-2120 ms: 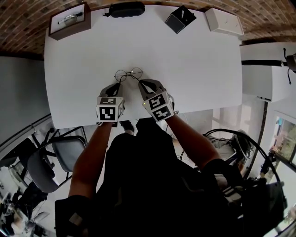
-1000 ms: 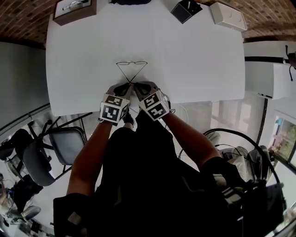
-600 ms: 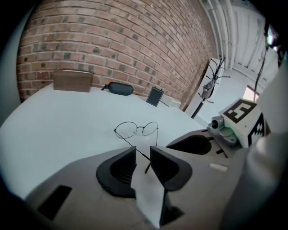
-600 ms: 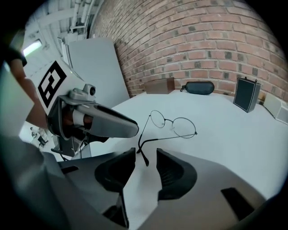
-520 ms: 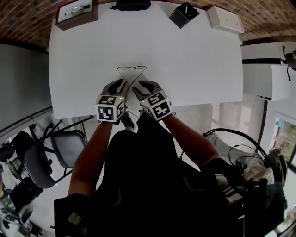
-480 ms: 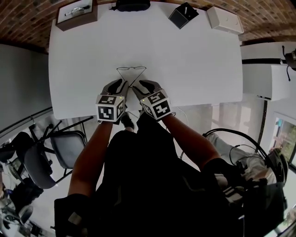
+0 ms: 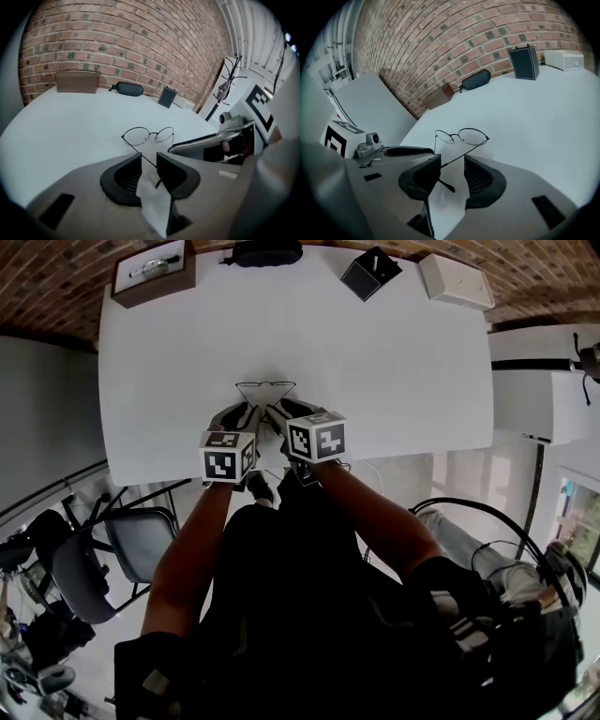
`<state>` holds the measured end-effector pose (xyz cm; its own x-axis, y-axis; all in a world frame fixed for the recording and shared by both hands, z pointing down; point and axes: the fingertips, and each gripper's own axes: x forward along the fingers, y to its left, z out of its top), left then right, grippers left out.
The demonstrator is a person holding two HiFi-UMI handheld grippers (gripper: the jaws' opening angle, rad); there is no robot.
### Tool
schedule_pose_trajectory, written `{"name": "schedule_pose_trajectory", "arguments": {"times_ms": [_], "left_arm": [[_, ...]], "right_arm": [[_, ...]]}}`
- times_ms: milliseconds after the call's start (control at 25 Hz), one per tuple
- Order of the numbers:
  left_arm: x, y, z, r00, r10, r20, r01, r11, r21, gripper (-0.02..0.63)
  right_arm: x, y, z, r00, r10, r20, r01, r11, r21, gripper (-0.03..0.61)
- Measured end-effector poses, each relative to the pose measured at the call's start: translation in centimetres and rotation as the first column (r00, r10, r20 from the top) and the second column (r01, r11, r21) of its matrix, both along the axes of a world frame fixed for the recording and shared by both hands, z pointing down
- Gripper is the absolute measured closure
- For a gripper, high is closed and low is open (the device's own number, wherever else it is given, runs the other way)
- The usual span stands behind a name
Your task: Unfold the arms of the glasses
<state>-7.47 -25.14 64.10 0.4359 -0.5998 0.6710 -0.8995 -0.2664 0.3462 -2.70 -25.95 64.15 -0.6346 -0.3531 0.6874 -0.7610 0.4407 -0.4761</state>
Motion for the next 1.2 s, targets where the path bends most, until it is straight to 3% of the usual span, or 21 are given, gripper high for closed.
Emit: {"name": "schedule_pose_trajectory", "arguments": {"times_ms": [440, 880, 1200], "left_arm": [[-0.8, 0.7, 0.0, 0.998, 0.037, 0.049, -0.036, 0.999, -0.028, 0.522], [-3.2, 1.2, -0.1, 0.999, -0.012, 0.047, 0.014, 0.999, -0.042, 0.522], [-4.3, 0.8, 0.4, 0.995, 0.000, 0.102, 0.003, 1.000, -0.029, 0.523]], "right_arm": [[0.7, -0.3, 0.1, 0.997, -0.044, -0.057, 0.042, 0.999, -0.027, 0.454], [2.7, -0.2, -0.2, 0.990, -0.097, -0.104, 0.101, 0.994, 0.029, 0.454], [3.7, -0.5, -0.3, 0.988, -0.101, -0.117, 0.107, 0.993, 0.048, 0.454]]}}
